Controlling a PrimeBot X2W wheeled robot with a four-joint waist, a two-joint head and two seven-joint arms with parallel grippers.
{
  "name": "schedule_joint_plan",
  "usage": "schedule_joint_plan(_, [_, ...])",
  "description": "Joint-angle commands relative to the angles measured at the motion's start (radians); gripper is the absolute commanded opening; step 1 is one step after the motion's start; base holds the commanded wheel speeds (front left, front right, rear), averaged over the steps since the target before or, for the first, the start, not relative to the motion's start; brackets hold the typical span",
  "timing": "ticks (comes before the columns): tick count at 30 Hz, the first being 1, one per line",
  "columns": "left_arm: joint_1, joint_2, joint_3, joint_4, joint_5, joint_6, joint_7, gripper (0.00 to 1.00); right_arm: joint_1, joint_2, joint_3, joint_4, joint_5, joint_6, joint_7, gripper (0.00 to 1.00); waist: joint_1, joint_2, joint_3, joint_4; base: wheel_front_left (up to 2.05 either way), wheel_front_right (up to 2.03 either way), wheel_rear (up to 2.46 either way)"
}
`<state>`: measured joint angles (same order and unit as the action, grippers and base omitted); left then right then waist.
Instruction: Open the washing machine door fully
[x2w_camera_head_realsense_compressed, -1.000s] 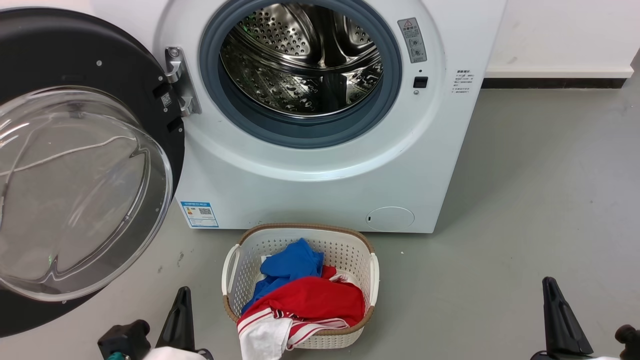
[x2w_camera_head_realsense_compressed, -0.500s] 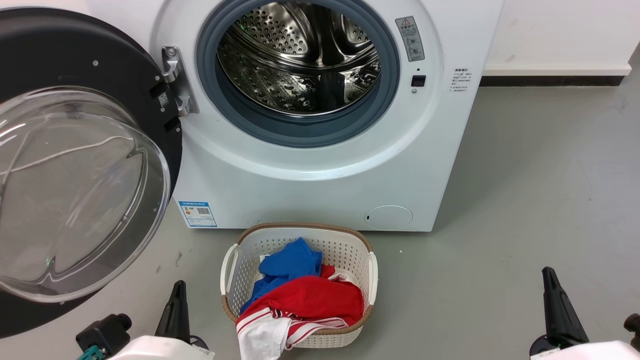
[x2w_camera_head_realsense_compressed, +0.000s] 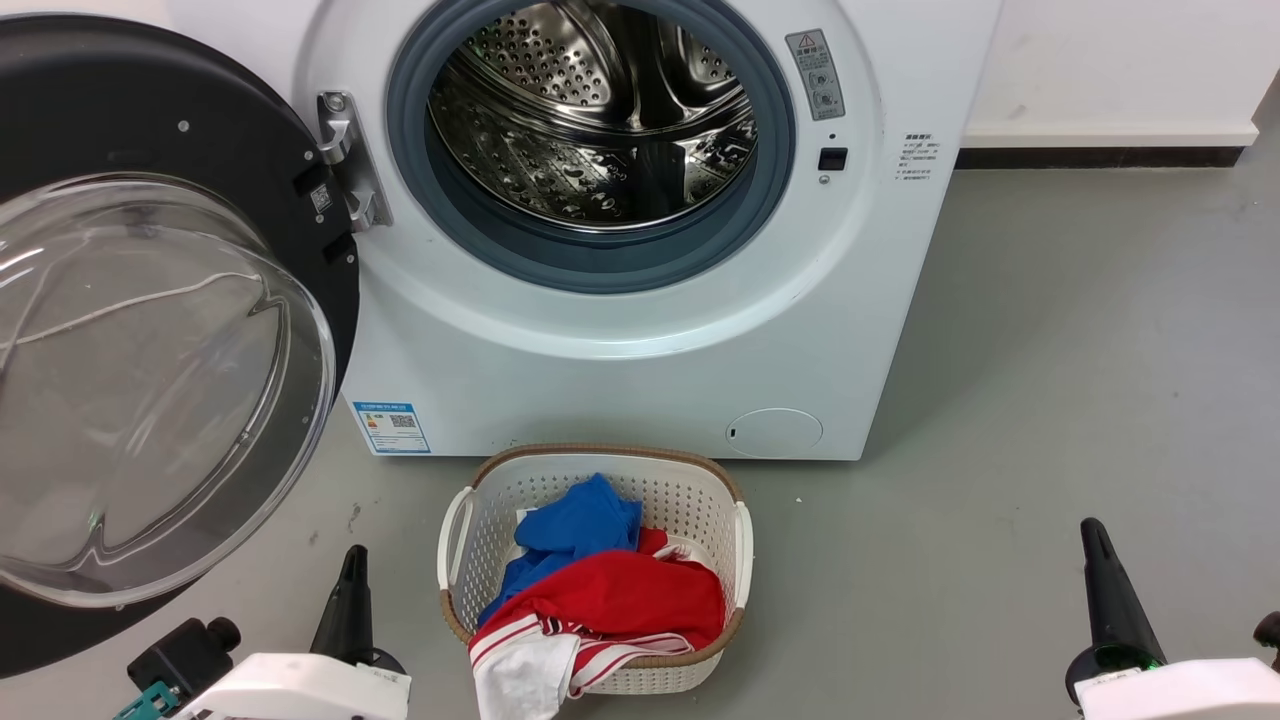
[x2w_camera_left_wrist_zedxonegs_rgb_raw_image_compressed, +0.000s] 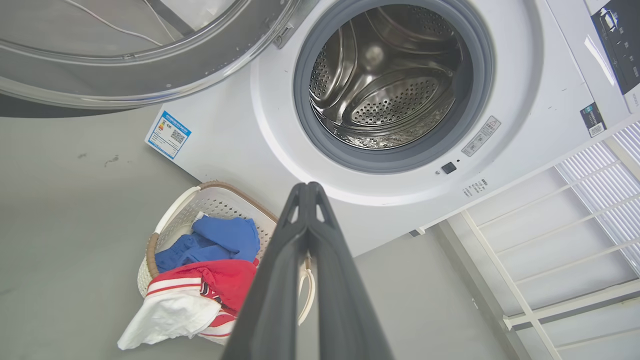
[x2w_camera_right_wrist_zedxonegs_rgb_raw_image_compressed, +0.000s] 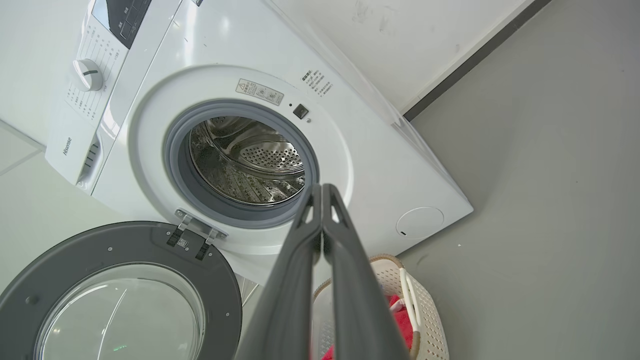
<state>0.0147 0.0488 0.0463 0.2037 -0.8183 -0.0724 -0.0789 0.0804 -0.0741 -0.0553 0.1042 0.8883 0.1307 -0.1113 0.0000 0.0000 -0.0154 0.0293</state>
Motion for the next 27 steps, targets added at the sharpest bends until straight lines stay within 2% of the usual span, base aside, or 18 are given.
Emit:
schedule_joint_plan(1, [-0.026, 0.002, 0.006, -0.007, -0.032, -0.009, 0.009, 0.00, -0.028, -0.009, 0.000, -0.002, 0.032, 0.000, 0.008, 0.00, 0.0000, 0.0000, 0.000, 0.000, 0.00, 0.00, 0.00])
schedule_joint_plan(27, [-0.069, 0.002, 0.031, 0.012, -0.332, -0.029, 0.083, 0.00, -0.094, -0.011, -0.005, 0.053, 0.320, 0.000, 0.079, 0.00, 0.0000, 0.0000, 0.006, -0.010, 0.00, 0.00, 0.00])
